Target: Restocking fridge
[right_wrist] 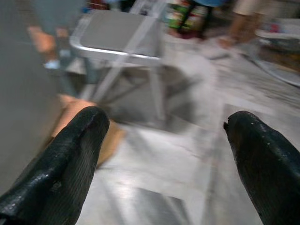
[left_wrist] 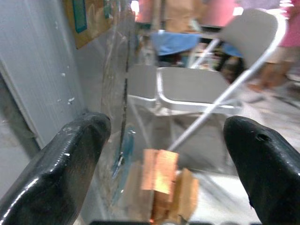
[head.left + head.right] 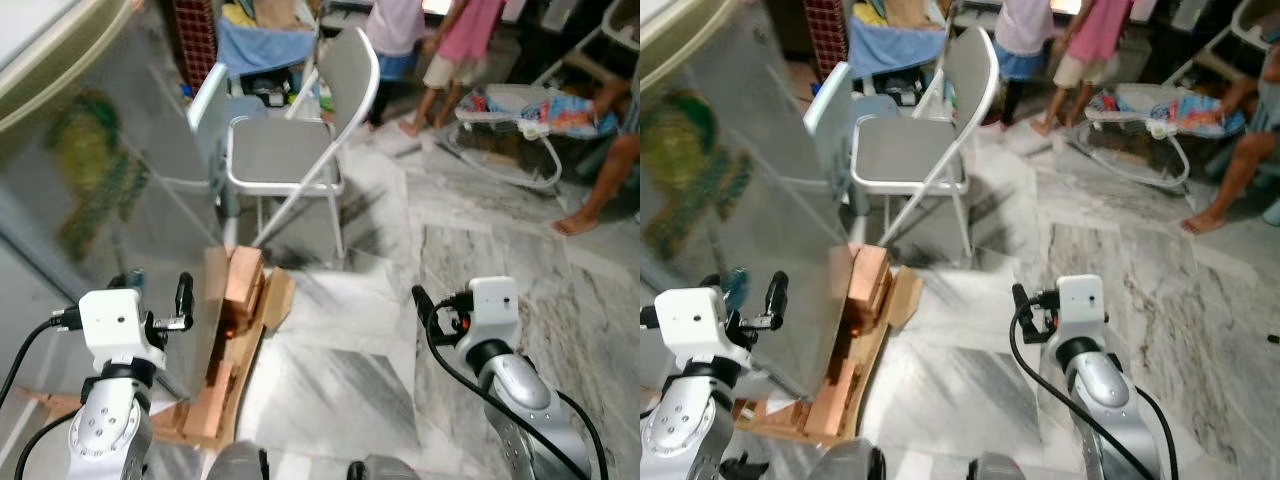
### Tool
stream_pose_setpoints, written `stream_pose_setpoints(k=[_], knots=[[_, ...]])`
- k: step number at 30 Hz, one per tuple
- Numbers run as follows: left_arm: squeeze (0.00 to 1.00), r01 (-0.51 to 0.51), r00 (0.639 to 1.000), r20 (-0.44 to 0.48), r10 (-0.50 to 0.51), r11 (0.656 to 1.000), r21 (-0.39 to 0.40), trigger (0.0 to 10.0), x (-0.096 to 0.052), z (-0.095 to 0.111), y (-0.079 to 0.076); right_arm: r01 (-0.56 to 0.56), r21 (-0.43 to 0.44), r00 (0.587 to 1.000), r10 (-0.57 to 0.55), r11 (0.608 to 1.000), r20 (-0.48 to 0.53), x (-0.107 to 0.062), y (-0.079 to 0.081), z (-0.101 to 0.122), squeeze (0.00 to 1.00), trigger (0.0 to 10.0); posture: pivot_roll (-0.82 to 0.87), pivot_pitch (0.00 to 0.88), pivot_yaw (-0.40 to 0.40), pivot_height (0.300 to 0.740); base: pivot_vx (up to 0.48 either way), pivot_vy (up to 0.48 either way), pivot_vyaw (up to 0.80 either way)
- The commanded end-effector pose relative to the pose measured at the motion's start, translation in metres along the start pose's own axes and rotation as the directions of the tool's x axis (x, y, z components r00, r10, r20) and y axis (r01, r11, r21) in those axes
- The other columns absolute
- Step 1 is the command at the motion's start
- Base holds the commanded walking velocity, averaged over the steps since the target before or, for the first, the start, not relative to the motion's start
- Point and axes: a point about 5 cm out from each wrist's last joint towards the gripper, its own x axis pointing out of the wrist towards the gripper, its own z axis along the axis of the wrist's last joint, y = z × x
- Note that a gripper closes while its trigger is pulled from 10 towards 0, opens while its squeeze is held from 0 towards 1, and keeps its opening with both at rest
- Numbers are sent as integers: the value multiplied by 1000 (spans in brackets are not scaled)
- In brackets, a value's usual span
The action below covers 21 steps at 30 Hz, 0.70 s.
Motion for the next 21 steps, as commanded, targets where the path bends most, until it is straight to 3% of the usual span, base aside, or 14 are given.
stream_pose_setpoints(k=[1,3,10,13,18,21], knots=[[0,-32,999,5,32,999,5,10000,0,3,5,22,-11,1000,-23,1000,-5,-2,-8,-1,0,10000,89,129,-62,740,0,480,0],[0,-29,1000,3,29,1000,3,10000,0,2,4,21,-11,1000,-21,1000,-5,-2,-8,-1,0,10000,90,128,-62,740,0,472,0],[0,61,998,-9,-61,998,5,10000,-3,0,-2,23,-11,1000,-23,1000,-8,-1,-7,-2,0,10000,95,127,-63,740,0,0,0],[0,202,979,-41,-201,979,39,10000,-4,-4,-12,27,-11,1000,-27,1000,-11,0,-7,-2,0,10000,94,129,-65,740,0,0,0],[0,107,994,-17,-106,993,42,10000,8,0,4,31,-9,999,-31,999,-15,0,-7,-2,0,10000,91,130,-65,740,0,0,0],[0,113,994,-17,-112,993,36,10000,10,1,7,30,-8,999,-30,1000,-18,0,-7,-3,0,10000,93,132,-65,740,0,0,0]])
